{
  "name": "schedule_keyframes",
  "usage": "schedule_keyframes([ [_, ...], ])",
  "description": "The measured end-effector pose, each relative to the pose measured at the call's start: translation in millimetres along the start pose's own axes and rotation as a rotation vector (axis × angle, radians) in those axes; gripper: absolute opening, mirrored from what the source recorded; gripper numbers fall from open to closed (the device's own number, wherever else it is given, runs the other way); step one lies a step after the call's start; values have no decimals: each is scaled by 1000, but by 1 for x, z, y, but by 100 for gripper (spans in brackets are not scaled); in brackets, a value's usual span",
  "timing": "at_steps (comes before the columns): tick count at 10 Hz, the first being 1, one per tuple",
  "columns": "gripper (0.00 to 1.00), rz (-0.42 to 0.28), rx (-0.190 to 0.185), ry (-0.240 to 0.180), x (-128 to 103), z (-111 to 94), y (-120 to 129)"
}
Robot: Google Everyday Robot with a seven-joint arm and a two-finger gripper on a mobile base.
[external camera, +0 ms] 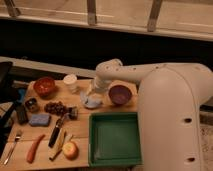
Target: Wipe purple bowl with towel
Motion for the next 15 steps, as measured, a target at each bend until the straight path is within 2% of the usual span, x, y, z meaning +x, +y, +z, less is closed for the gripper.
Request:
schedule_keyframes([
  [3, 65, 12, -33, 20, 3, 12, 5],
  [5, 65, 20, -42, 32, 4, 17, 4],
  [7, 65, 24, -34, 55, 7, 26, 3],
  [10, 65, 24, -1, 85, 9, 36, -1],
  [11, 65, 30, 1, 93, 9, 40, -4],
  [13, 64, 60, -17, 107, 12, 53, -12],
  [15, 47, 65, -40, 111, 15, 61, -15],
])
